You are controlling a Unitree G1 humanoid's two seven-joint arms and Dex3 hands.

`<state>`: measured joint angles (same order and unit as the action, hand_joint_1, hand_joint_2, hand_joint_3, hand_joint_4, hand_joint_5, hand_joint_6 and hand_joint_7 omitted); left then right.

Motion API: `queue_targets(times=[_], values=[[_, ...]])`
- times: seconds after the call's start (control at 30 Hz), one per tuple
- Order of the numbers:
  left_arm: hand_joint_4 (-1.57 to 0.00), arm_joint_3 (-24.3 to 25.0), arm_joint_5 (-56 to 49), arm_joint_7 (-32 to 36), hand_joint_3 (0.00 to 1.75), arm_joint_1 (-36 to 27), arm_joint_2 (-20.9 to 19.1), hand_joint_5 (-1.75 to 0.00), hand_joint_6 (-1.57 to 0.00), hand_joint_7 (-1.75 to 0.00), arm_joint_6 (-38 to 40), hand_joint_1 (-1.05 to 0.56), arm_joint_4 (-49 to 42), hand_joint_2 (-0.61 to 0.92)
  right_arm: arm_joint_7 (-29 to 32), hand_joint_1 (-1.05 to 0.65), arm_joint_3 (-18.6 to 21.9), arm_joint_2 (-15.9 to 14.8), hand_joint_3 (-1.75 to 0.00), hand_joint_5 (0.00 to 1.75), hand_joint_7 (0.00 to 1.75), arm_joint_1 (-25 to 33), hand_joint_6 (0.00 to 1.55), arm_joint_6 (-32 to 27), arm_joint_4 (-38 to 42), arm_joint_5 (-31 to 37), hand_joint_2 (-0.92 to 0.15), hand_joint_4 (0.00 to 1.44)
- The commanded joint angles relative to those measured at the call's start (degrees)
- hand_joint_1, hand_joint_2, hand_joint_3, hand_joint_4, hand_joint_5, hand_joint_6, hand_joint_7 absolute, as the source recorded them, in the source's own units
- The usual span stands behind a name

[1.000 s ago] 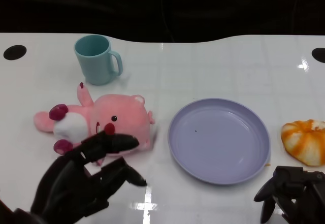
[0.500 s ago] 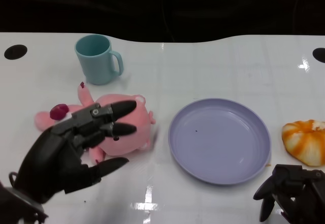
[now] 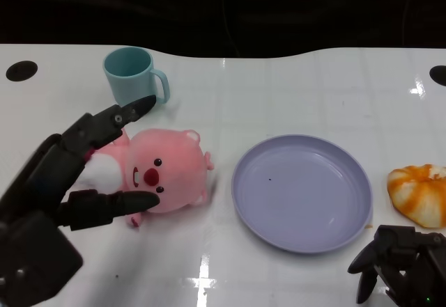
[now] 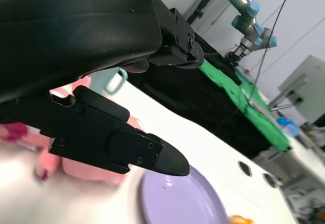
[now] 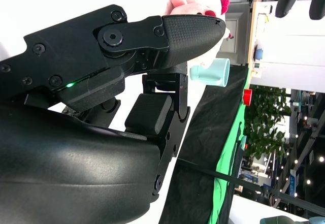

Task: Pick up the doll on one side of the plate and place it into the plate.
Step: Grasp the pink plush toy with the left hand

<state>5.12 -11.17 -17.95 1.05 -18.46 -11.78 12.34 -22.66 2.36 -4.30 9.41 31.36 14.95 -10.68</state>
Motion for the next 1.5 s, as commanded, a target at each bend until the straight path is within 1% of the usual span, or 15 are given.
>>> queue_targets(times=[0.03, 0.2, 0.37, 0.43, 0.57, 0.7, 0.73, 0.8, 0.87, 1.17, 1.5], values=[[0.00, -0.49, -4.77, 1.91, 0.01, 1.02, -2.78, -0.41, -0.28, 0.00, 0.44, -0.65, 0.58, 0.91, 0.40, -0.99, 0.53, -0.63, -0.36, 1.29, 0.94, -0.28, 1.09, 0.29, -0.12, -0.02, -0.92, 1.10], [0.00, -1.62, -13.16, 4.17, 0.00, 2.05, -4.61, -0.37, -0.27, 0.00, 3.02, -0.64, 1.40, 0.90, 0.63, -0.99, 0.45, -0.55, -0.37, 1.29, 0.94, -0.17, 1.09, 0.37, -0.25, 0.15, -0.92, 1.10], [0.00, -4.64, -25.17, 5.66, 0.00, 4.13, -7.22, -0.35, -0.28, -0.01, 7.38, -0.64, 1.08, 0.89, 0.72, -0.99, 0.38, -0.57, -0.37, 1.30, 0.95, -0.09, 1.09, 0.20, -0.37, 0.06, -0.92, 1.10], [-0.01, -5.44, -27.27, 5.69, 0.00, 4.63, -7.63, -0.34, -0.29, -0.01, 8.46, -0.63, 0.94, 0.89, 0.57, -1.00, 0.36, -0.56, -0.36, 1.30, 0.96, -0.06, 1.09, 0.01, -0.43, -0.24, -0.92, 1.10], [-0.02, -8.49, -33.78, 6.93, 0.00, 7.26, -9.30, -0.34, -0.30, -0.01, 9.68, -0.61, -2.49, 0.86, 0.64, -1.00, 0.33, -0.65, -0.36, 1.30, 0.96, 0.16, 1.09, -0.47, -0.89, -0.28, -0.92, 1.10], [-0.02, -9.63, -35.49, 7.38, 0.00, 8.18, -9.85, -0.32, -0.29, 0.00, 10.23, -0.62, -3.74, 0.86, 0.60, -1.00, 0.32, -0.63, -0.35, 1.30, 0.96, 0.21, 1.09, -0.60, -1.03, -0.36, -0.92, 1.10], [-0.02, -11.06, -37.24, 6.21, 0.00, 9.89, -10.37, -0.32, -0.29, 0.00, 11.07, -0.62, -5.69, 0.86, 0.71, -1.00, 0.32, -0.62, -0.35, 1.30, 0.96, 0.29, 1.09, -0.68, -1.14, -0.26, -0.92, 1.10], [0.00, -13.79, -40.08, 3.55, 0.01, 13.17, -11.14, -0.29, -0.23, 0.00, 12.84, -0.66, -9.22, 0.88, 0.97, -1.00, 0.30, -0.56, -0.35, 1.30, 0.96, 0.48, 1.10, -0.88, -1.47, -0.08, -0.92, 1.10], [0.00, -15.70, -41.59, 2.66, 0.01, 15.30, -11.48, -0.27, -0.21, 0.00, 13.69, -0.68, -11.84, 0.89, 1.09, -1.00, 0.26, -0.52, -0.35, 1.30, 0.96, 0.60, 1.10, -0.68, -1.60, 0.09, -0.92, 1.10], [-0.01, -22.89, -44.47, 3.55, 0.00, 22.87, -10.75, -0.24, -0.19, 0.00, 15.74, -0.73, -24.12, 0.88, 1.05, -1.00, 0.03, -0.39, -0.36, 1.30, 0.96, 0.88, 1.09, -0.17, -1.75, 0.11, -0.92, 1.09], [0.00, -28.50, -43.56, 4.26, 0.00, 30.07, -7.26, -0.18, -0.17, 0.00, 16.63, -0.73, -38.68, 0.90, 0.97, -1.00, -0.10, -0.38, -0.36, 1.30, 0.96, 1.44, 1.09, -0.44, -2.63, -0.15, -0.92, 1.09]])
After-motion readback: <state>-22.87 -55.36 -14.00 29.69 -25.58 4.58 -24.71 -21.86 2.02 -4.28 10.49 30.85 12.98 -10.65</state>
